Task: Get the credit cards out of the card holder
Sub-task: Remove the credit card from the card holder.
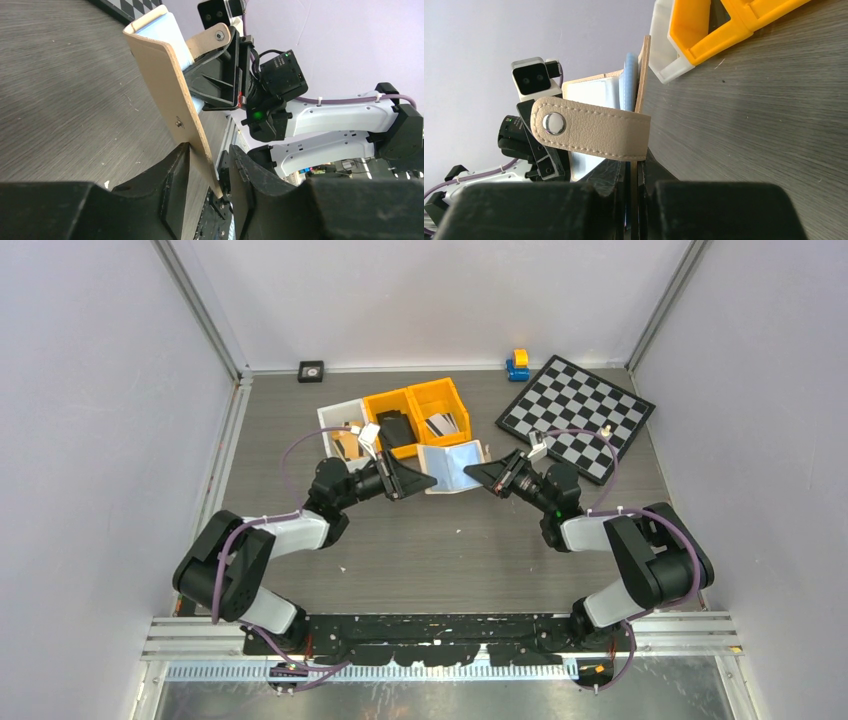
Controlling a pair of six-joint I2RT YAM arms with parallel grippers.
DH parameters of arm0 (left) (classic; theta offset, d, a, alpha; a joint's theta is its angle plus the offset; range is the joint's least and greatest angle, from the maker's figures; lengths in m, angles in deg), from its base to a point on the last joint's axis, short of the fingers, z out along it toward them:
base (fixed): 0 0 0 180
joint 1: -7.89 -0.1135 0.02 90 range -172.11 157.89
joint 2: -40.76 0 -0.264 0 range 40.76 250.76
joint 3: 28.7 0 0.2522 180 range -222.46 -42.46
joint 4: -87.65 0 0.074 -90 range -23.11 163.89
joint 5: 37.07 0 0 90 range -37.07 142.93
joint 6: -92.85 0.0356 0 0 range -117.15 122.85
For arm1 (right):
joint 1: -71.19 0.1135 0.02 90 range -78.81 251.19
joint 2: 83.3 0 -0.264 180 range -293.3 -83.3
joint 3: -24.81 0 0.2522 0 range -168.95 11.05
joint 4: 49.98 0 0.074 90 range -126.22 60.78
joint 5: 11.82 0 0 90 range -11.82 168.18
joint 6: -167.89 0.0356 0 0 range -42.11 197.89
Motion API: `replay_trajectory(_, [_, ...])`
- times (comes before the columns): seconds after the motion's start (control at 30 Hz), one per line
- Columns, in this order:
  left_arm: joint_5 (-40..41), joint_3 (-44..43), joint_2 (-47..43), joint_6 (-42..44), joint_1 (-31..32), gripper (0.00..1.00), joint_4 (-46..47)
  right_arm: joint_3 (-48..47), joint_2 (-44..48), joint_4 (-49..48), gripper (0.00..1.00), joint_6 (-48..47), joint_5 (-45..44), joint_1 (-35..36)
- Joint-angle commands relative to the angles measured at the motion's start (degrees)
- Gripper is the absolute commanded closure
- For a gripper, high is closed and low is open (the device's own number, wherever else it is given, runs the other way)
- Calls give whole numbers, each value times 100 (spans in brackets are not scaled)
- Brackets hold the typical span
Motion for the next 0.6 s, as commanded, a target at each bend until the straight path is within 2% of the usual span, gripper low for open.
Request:
replay_trajectory(0.0, [-238, -222, 266, -293, -30, 63, 804, -176, 147, -182, 100, -112, -55, 34])
replay_trajectory(0.17, [-222, -82, 358, -568, -201, 69, 1233, -167, 175, -195, 100, -118, -46, 36])
replay_trajectory(0.37, [-240, -49, 435, -687, -245, 65, 1418, -192, 166, -180, 100, -120, -12, 46])
replay_trajectory(0.57, [-243, -126, 491, -602, -245, 87, 1081, -264, 251, 153, 99, -306, -42, 111])
